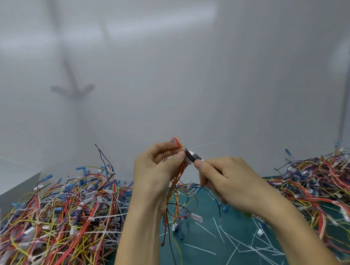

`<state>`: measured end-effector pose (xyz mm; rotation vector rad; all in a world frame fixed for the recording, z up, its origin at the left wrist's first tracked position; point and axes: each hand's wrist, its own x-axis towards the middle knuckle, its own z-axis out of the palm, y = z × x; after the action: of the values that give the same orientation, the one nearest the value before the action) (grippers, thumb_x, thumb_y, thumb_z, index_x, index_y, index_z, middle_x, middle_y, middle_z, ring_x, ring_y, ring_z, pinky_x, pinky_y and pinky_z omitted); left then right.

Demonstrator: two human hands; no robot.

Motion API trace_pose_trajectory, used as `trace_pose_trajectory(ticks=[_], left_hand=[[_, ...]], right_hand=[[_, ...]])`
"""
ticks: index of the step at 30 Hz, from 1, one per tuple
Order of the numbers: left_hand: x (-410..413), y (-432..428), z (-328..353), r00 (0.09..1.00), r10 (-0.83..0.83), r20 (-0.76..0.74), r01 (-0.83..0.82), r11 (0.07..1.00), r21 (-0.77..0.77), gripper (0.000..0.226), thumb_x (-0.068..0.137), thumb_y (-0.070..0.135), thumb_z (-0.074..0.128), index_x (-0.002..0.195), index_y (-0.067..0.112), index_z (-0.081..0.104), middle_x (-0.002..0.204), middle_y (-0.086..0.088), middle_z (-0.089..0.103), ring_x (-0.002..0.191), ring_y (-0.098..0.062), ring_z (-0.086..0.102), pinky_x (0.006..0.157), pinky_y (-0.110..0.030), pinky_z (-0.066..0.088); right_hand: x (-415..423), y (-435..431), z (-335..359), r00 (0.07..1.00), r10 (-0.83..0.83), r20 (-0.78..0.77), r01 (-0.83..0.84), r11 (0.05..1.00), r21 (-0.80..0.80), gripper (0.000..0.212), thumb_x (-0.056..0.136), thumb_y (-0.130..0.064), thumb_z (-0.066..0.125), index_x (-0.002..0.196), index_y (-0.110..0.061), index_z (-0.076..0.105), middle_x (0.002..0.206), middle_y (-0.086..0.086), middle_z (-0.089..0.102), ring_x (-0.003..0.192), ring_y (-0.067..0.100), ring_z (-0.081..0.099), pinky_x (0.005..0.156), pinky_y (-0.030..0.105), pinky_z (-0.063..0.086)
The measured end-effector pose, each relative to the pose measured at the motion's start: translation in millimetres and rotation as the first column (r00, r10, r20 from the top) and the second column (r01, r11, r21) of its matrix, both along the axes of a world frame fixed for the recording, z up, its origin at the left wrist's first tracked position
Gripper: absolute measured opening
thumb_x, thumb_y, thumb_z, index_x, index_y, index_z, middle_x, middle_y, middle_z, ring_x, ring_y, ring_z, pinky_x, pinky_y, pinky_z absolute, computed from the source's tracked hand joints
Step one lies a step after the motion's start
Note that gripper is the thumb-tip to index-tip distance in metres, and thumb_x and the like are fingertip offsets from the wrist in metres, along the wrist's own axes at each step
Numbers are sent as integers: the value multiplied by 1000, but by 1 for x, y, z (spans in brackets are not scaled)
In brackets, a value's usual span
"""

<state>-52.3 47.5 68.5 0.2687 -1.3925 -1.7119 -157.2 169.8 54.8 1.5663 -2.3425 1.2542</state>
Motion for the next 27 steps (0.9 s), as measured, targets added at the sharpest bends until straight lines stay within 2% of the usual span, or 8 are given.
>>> trace_pose_trajectory(ticks=[4,8,10,13,17,22,27], left_hand=[[0,0,-1,999,38,18,-37,997,-61,22,81,-15,66,88,5,69,71,-2,73,69,-15,69,67,-25,61],[1,-1,-1,997,70,38,-64,990,-128,22,81,-13,68,89,7,69,75,-2,75,72,-18,70,77,-33,60],[1,-1,-1,995,84,46,-75,984,-164,21,80,-11,69,89,9,69,78,-2,75,73,-19,70,79,-34,59],[2,-2,-1,994,99,55,-85,974,-211,21,80,-8,71,90,9,69,79,0,76,71,-16,70,73,-28,58],[2,-3,0,994,102,43,-88,966,-243,20,80,-10,71,90,8,69,78,1,76,67,-10,70,62,-18,54],[2,-3,0,993,114,31,-100,950,-295,21,80,-10,71,87,9,69,77,3,76,66,-8,70,58,-15,51],[1,-3,0,991,132,21,-117,935,-335,23,80,-9,72,86,13,69,84,-1,77,74,-12,74,62,-17,53]], right_hand=[[0,-1,0,998,29,57,-29,1000,-6,55,99,-56,40,68,-16,62,50,2,51,50,23,53,61,46,54],[1,0,1,997,29,76,-28,1000,-7,55,100,-55,40,68,-16,63,58,14,56,56,31,56,62,48,53],[1,0,1,996,32,79,-33,999,8,55,100,-55,40,68,-17,63,55,10,55,53,29,55,62,47,54],[1,0,2,996,32,86,-35,999,30,55,100,-54,40,67,-17,63,50,-4,53,46,15,51,62,45,54],[2,1,2,995,26,100,-30,999,38,55,100,-54,40,67,-17,62,48,-6,54,43,9,49,63,41,52],[1,3,3,993,39,110,-44,998,44,55,101,-53,40,68,-16,63,47,-6,52,42,11,53,60,39,52],[0,4,3,991,41,130,-47,998,49,55,101,-54,40,69,-16,63,49,-4,53,43,18,57,52,34,52]])
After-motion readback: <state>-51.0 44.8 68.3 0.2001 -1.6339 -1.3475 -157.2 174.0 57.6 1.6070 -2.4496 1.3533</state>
